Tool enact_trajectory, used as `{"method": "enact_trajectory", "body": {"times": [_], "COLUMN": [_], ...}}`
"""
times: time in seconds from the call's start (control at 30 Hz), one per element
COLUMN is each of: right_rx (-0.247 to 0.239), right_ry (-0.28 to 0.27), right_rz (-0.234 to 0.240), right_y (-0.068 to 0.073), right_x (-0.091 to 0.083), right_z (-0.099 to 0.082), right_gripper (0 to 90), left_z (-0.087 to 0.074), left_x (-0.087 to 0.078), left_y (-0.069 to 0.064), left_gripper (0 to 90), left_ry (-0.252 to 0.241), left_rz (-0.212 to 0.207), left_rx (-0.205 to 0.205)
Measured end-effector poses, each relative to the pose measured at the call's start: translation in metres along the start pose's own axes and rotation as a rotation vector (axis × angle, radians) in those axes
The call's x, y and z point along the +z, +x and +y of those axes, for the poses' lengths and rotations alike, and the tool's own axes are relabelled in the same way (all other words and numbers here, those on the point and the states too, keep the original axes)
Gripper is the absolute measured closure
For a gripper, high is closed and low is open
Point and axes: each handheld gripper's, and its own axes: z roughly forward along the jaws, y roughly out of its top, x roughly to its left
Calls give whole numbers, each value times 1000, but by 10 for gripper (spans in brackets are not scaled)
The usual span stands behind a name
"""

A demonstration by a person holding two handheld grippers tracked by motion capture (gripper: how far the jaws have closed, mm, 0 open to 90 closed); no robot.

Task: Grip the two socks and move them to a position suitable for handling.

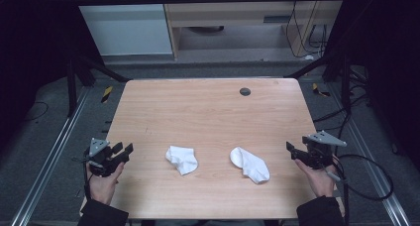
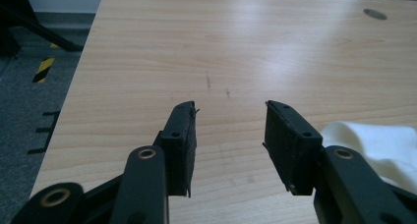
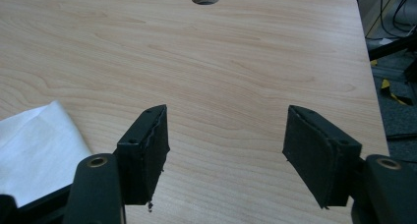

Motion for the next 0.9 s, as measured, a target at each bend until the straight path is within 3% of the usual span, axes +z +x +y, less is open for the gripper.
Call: {"method": "enact_trajectory", "body": {"times": [0.07,0.27,0.53,0.6,0.9], "right_rx": [3,-91,-111,-157,-205], "right_ry": [12,59,64,85,102], "right_rz": [3,60,108,122,165], "right_y": [2,25,44,53,71], "right_x": [-1,3,6,8,12], "right_z": [1,8,15,15,13], "right_gripper": [352,376,362,360,375], "left_z": [0,1,3,4,9], "left_x": [-2,-1,7,10,17], "left_y": [-6,-29,-45,-52,-73], "left_gripper": [555,530,508,509,537], "left_ry": [-6,4,27,26,26], "left_rz": [-14,-56,-79,-92,-122], "left_rx": [16,86,122,136,178]}}
